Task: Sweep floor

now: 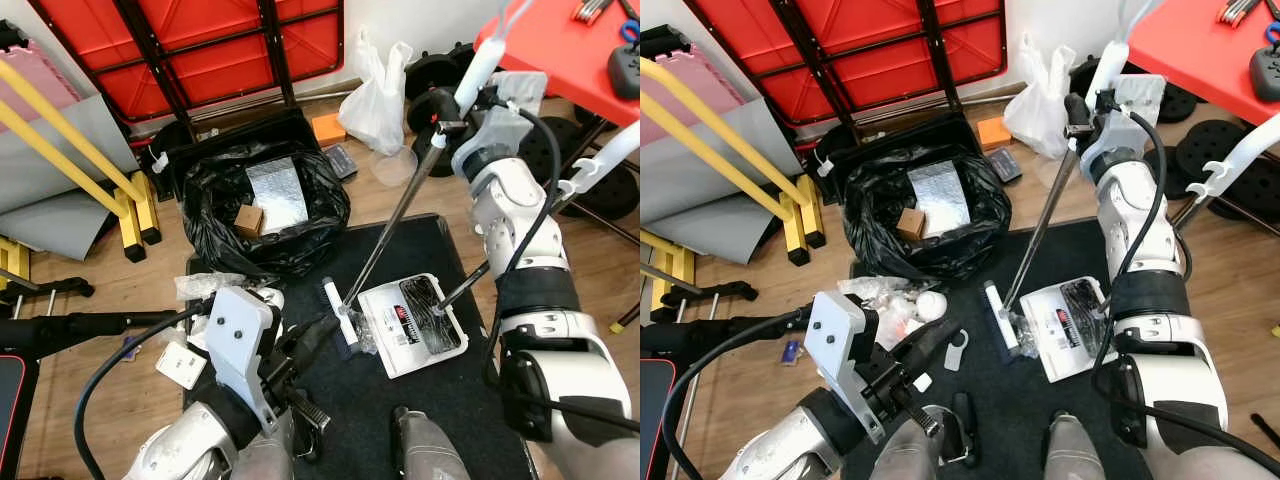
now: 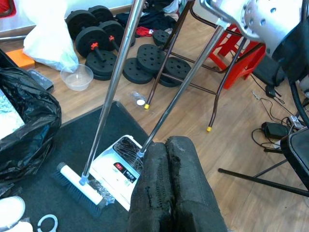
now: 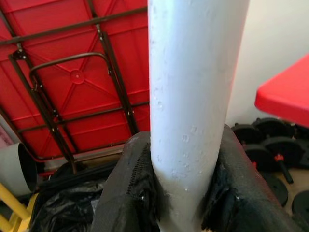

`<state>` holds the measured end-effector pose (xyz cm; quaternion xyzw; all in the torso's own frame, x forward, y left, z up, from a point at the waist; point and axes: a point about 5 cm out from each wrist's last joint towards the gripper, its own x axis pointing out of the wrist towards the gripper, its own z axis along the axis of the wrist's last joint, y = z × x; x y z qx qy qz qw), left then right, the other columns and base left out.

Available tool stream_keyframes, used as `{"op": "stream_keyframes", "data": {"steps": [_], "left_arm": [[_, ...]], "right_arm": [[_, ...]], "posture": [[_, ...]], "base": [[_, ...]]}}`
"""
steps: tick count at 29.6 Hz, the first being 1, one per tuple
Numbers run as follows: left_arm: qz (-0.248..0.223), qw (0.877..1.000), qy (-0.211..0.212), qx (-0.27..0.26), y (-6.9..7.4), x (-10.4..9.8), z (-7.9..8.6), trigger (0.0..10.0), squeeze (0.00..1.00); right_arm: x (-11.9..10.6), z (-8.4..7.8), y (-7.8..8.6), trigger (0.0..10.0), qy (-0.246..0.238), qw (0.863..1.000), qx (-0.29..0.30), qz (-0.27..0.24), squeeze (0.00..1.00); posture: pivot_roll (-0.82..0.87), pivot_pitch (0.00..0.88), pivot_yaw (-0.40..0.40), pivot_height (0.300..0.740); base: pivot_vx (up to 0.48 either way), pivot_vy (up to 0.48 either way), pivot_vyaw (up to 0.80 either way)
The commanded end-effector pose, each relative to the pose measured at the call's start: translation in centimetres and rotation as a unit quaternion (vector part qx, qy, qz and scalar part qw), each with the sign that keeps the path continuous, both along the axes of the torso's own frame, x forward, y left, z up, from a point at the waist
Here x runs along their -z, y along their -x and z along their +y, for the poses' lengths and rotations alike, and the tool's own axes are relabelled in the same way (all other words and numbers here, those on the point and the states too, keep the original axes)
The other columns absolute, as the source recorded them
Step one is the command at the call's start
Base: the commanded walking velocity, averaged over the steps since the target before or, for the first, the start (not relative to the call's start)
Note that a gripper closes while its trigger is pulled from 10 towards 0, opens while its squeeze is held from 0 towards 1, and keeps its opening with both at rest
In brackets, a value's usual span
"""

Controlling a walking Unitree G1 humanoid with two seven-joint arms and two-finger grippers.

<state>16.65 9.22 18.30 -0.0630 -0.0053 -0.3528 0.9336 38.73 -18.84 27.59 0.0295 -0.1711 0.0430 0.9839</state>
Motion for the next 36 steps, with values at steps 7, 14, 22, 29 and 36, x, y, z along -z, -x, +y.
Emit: {"op": "stream_keyframes", "data": {"steps": [7,14,22,29,36], "left_arm": [[0.013,0.999,-0.005,0.038,0.4,0.7,-0.2,10.0,0.00],[0.013,0.999,-0.004,0.038,0.3,0.7,-0.2,10.0,0.00],[0.012,0.999,-0.004,0.038,0.2,0.7,-0.2,10.0,0.00],[0.012,0.999,-0.003,0.038,0.1,0.7,-0.2,10.0,0.00],[0.011,0.999,-0.002,0.037,-0.1,0.8,-0.2,10.0,0.00]], "right_arm": [[-2.3,-0.1,0.4,10.0,0.022,0.999,0.012,-0.035,0.00],[-3.1,-0.1,0.5,10.0,0.025,0.999,0.017,-0.041,0.00],[-4.5,0.0,0.8,10.0,0.032,0.998,0.016,-0.056,0.00],[-5.2,0.1,1.0,10.0,0.029,0.997,0.012,-0.065,0.00],[-5.8,1.6,1.3,10.0,-0.026,0.995,-0.052,-0.076,0.00]], "posture": [[0.04,0.338,0.071,0.740],[0.04,0.338,0.070,0.740],[0.04,0.337,0.069,0.740],[0.03,0.335,0.068,0.740],[0.03,0.328,0.066,0.740]], "base": [[0.000,0.000,0.00],[0.000,0.000,0.00],[0.000,0.000,0.00],[0.000,0.000,0.00],[0.000,0.000,0.00]]}}
